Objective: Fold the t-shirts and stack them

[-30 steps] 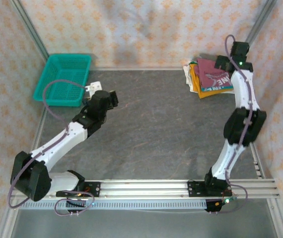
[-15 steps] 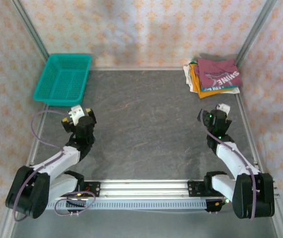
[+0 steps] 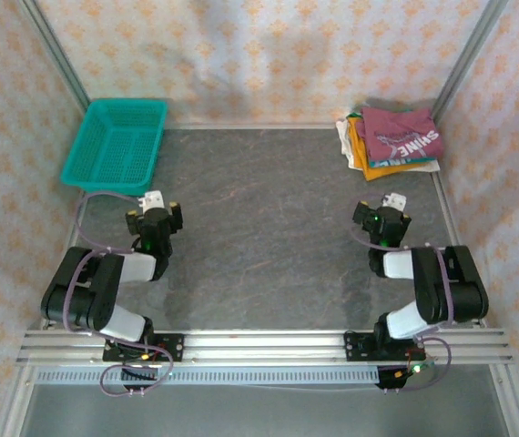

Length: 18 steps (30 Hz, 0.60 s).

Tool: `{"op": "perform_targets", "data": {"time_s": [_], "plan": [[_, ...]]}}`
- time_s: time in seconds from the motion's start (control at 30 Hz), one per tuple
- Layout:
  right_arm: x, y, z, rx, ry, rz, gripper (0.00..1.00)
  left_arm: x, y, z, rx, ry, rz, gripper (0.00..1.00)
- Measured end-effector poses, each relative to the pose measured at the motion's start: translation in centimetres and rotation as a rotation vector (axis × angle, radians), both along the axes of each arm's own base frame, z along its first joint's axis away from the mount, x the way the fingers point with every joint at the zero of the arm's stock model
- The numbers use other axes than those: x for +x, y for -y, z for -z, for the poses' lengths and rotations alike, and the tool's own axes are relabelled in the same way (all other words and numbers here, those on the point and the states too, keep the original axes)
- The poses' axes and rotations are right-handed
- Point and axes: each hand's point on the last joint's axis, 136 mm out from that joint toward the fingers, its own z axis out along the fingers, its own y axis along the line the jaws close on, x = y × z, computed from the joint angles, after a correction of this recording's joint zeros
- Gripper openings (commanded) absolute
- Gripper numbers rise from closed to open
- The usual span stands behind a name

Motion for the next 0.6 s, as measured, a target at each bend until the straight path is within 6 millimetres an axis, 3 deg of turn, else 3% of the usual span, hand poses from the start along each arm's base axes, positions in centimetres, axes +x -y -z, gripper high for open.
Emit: {"op": "perform_targets", "data": {"time_s": [0.1, 0.3, 0.6], "plan": [[-0.7, 0.2, 1.4, 0.003, -0.034, 0.007, 0.99, 0.4, 0.7, 0.1, -0.008, -0.010, 0.045, 1.00], [1.8, 0.3, -1.4, -0.001, 0.036, 0.010, 0.99, 2.1, -0.5, -1.3, -0.046, 0.026, 0.049, 1.00], [1.7, 0.1, -1.2, -0.003, 0.024, -0.002, 0.99, 2.1, 0.1, -1.0, -0.058, 0.016, 0.077, 1.00]]}}
